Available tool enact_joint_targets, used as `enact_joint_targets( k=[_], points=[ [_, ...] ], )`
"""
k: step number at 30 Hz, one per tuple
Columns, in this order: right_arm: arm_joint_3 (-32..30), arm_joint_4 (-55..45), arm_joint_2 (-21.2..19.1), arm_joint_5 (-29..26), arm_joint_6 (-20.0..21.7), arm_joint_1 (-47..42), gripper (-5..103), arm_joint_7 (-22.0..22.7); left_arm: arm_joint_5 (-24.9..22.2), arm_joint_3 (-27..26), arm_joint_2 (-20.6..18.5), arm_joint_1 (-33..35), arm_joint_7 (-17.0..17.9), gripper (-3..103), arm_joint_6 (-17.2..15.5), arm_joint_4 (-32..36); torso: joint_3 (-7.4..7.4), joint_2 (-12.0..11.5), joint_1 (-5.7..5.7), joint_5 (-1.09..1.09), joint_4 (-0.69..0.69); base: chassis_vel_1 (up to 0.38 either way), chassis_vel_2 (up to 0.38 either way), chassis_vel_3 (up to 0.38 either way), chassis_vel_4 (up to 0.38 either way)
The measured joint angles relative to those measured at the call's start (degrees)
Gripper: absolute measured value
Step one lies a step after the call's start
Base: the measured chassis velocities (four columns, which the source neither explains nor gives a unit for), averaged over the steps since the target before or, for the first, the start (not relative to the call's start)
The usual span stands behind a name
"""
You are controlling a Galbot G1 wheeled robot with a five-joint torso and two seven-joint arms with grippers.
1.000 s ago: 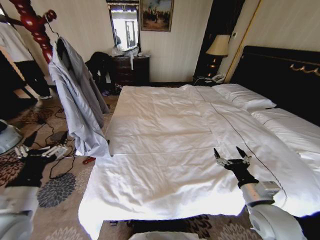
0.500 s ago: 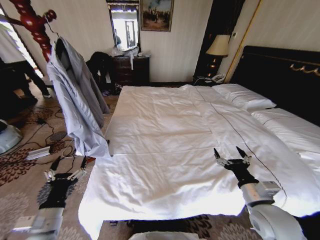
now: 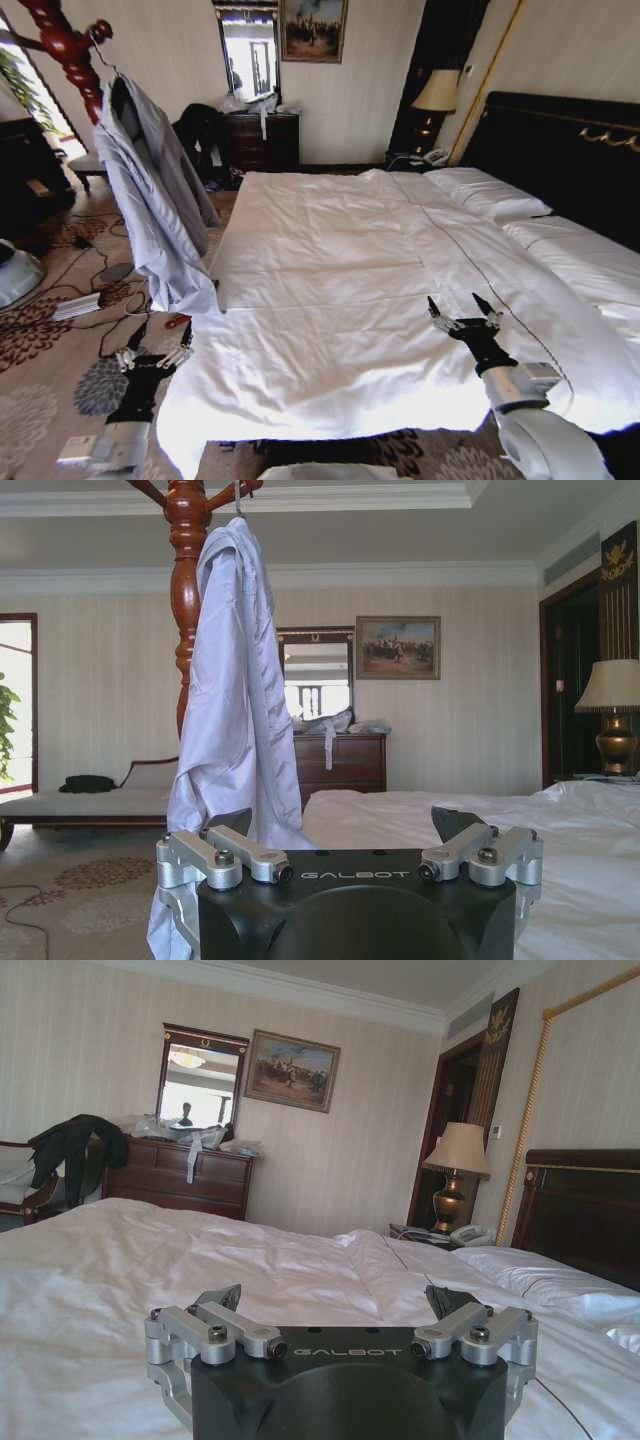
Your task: Pick up the clothes from the bed and hang them on the clothes hanger.
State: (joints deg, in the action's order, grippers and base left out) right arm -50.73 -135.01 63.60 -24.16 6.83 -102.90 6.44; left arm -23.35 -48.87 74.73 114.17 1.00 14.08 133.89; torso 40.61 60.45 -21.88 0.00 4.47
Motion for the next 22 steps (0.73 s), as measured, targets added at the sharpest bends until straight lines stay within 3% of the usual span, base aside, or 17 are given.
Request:
enact_joint_targets(
  k=[22],
  points=[
    [0.0,0.0,0.0,0.0,0.0,0.0,100,0.0,-0.19,-0.21,-0.17,-0.01,0.09,100,-0.14,0.1,0.0,0.0,0.0,0.0,0.0,0.0,0.0,0.0,0.0]
  ],
)
